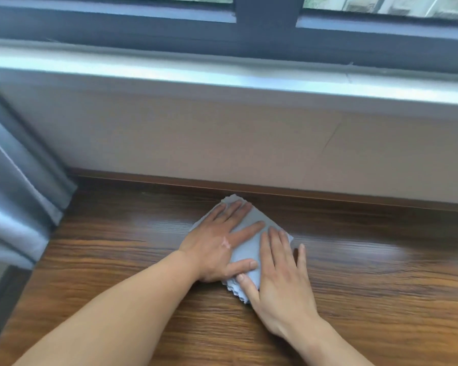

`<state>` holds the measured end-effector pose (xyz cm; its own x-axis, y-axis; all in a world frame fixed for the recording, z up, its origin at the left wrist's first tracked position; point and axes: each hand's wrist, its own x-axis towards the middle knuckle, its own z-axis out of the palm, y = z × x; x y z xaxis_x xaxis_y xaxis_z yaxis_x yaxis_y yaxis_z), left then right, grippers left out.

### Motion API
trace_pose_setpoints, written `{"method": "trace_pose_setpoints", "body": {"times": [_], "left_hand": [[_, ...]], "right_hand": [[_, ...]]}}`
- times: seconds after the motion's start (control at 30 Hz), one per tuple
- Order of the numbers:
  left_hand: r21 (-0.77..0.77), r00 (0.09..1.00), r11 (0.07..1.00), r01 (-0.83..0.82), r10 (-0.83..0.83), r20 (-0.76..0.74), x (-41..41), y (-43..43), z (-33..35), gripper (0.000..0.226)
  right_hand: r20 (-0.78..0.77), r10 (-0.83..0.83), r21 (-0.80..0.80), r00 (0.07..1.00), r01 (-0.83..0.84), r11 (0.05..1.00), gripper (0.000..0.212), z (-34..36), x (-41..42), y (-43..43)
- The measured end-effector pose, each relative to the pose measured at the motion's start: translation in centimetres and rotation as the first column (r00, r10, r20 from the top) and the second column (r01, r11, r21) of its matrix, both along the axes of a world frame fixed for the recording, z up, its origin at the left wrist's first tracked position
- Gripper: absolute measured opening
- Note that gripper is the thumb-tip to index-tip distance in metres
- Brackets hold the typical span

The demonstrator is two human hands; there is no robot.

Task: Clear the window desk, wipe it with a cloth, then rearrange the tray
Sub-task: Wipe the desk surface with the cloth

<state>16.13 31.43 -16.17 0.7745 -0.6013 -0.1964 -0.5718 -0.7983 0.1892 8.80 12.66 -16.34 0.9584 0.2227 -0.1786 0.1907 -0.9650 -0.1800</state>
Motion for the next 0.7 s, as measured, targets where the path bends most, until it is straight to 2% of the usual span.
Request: {"method": "trace_pose_setpoints", "body": {"times": [0.13, 0.27, 0.43, 0.7], "left_hand": [[0.003, 0.985, 0.985, -0.174, 0.174, 0.017, -1.4, 6.6, 0.4, 0.081], [0.045, 0.951, 0.951, -0.307, 0.306, 0.039, -2.6, 13.4, 0.7, 0.083], [0.044, 0.907, 0.907, -0.419, 0.417, 0.048, -3.1, 20.3, 0.9, 0.091], [0.049, 0.865, 0.864, -0.501, 0.499, 0.049, -3.9, 26.2, 0.6, 0.088]], "right_hand": [[-0.061, 0.155, 0.047, 0.986, -0.152, 0.987, 0.101, 1.1, 1.9, 5.8], [-0.074, 0.257, 0.033, 0.963, -0.256, 0.966, 0.092, 1.8, 3.0, 12.3], [-0.086, 0.349, 0.035, 0.933, -0.347, 0.937, 0.088, 2.1, 4.6, 19.5], [-0.112, 0.404, 0.055, 0.908, -0.400, 0.915, 0.085, 2.3, 5.0, 25.5]]}}
